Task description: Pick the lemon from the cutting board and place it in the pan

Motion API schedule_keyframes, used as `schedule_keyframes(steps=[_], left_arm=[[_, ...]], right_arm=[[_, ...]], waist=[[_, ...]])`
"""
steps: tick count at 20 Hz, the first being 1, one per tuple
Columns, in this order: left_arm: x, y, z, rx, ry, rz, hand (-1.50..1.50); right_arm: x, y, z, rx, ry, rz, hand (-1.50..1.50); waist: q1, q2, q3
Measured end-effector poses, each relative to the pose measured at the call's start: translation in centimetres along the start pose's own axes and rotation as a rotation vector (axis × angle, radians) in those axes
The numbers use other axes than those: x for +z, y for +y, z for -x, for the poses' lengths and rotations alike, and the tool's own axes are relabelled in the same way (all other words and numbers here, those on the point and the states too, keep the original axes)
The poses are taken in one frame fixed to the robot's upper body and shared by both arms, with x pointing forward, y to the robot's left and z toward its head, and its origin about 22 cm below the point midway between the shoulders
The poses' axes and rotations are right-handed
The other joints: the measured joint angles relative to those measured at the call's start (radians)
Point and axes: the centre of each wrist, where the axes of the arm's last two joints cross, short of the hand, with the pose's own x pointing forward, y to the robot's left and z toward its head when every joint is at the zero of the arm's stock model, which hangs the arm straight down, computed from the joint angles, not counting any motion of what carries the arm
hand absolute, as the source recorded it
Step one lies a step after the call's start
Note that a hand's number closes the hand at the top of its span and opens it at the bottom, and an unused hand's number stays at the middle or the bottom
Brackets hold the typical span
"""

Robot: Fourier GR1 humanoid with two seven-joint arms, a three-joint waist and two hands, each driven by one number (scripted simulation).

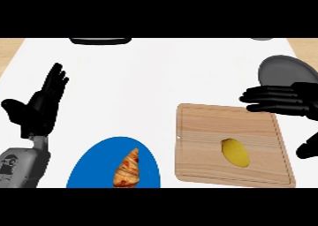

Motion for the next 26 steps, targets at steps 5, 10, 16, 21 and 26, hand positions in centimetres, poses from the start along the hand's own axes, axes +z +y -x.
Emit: schedule_keyframes(steps=[5,10,16,21,26], left_arm=[[-0.5,0.2,-0.7,0.004,-0.004,-0.002,0.00],[-0.1,-0.3,-0.8,0.006,-0.007,0.004,0.00],[0.5,-1.0,-0.9,0.004,-0.003,0.008,0.00],[0.0,-0.4,-1.2,0.004,-0.009,0.000,0.00],[0.2,-0.3,-0.6,0.003,-0.006,0.007,0.00]], right_arm=[[0.1,2.3,-0.1,-0.008,0.041,-0.044,-1.50],[-0.3,2.8,0.3,-0.003,0.096,-0.048,-1.50],[-1.7,3.9,2.3,0.019,0.152,-0.096,-1.50],[-2.6,5.3,3.1,0.028,0.157,-0.151,-1.50],[-3.0,7.3,3.3,0.054,0.146,-0.210,-1.50]], waist=[[-0.003,0.000,0.000],[0.000,0.001,0.000],[0.007,0.002,0.000],[0.006,0.003,0.000],[0.003,0.002,0.000]])
